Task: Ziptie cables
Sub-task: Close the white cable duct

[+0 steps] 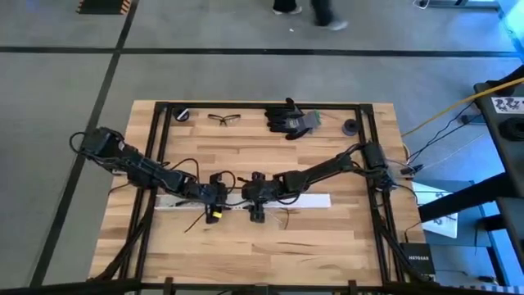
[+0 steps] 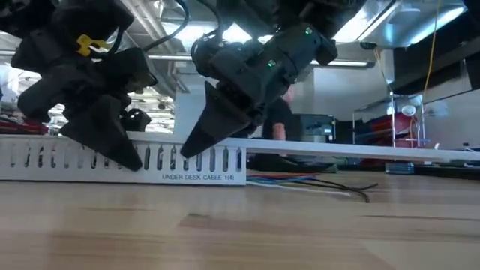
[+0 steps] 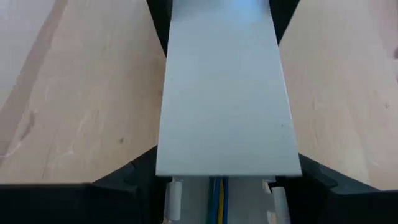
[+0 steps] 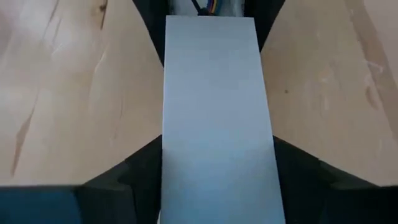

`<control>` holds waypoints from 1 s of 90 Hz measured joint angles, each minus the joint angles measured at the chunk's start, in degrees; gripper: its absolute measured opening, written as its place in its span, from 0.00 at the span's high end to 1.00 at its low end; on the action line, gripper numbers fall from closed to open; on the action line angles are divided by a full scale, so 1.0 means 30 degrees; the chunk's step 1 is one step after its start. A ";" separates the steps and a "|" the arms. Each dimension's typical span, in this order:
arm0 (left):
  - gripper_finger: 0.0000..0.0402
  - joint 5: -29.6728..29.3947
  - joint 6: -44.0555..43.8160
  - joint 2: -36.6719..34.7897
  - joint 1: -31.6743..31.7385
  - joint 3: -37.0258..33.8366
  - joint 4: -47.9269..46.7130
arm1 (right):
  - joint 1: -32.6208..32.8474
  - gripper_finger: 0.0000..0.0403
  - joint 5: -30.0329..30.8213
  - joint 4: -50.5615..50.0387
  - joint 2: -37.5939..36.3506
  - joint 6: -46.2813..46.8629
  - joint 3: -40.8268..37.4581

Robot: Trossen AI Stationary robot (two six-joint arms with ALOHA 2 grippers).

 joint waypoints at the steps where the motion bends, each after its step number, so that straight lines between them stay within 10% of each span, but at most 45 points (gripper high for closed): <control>1: 0.48 -0.0003 0.0006 0.0004 0.0000 0.0000 0.0008 | -0.0005 0.46 -0.0002 0.0056 0.0000 0.0081 0.0000; 66: 0.32 0.0063 -0.0007 -0.0033 0.0099 0.0158 0.1383 | -0.0101 0.46 -0.0543 0.1941 0.0424 0.0008 -0.0015; 90: 0.27 0.0577 -0.0741 -0.0045 -0.0459 0.1313 -0.2587 | -0.0086 0.46 -0.1256 0.1889 0.0437 -0.0055 -0.0007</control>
